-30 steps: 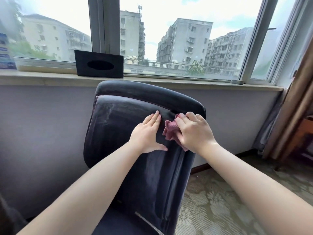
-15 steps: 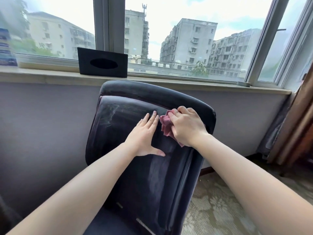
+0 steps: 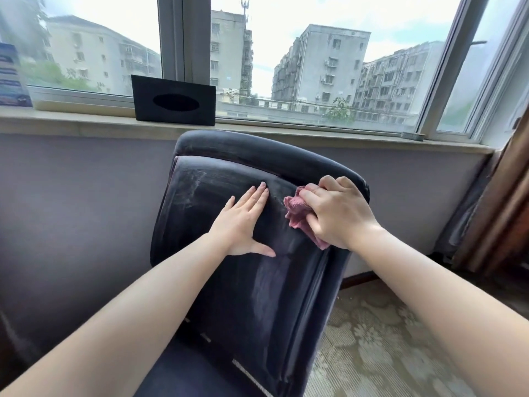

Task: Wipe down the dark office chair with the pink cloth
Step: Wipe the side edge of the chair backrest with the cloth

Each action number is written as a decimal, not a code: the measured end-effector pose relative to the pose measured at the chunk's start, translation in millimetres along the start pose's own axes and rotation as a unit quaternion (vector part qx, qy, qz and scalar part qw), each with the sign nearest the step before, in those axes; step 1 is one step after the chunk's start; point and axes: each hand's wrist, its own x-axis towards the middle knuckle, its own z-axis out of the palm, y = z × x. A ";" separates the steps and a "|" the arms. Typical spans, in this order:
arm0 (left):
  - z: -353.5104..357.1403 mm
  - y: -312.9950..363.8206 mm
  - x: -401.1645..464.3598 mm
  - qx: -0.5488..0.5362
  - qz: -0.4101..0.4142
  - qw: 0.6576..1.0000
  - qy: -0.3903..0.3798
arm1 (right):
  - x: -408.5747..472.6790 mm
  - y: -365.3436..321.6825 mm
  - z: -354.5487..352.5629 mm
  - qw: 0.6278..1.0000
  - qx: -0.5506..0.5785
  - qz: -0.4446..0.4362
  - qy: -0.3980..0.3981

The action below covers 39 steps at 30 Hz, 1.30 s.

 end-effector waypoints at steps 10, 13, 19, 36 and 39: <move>10.2 9.2 4.1 -0.034 -0.022 0.999 0.026 | 9.3 -1.3 0.1 0.999 -0.007 -0.031 -0.030; 15.4 -2.3 9.1 -0.028 -0.005 0.999 0.043 | 32.6 -7.6 10.3 0.999 0.012 -0.040 -0.022; 24.7 -32.0 12.5 -0.041 0.044 0.995 0.080 | 82.4 -31.6 24.3 0.998 0.029 -0.056 -0.016; 13.7 2.5 -3.3 -0.070 -0.006 0.996 0.053 | 4.5 10.8 9.1 0.996 0.064 -0.044 0.046; 8.2 3.7 -3.3 -0.046 -0.026 0.997 0.063 | -17.7 18.4 5.0 0.995 0.058 -0.052 0.059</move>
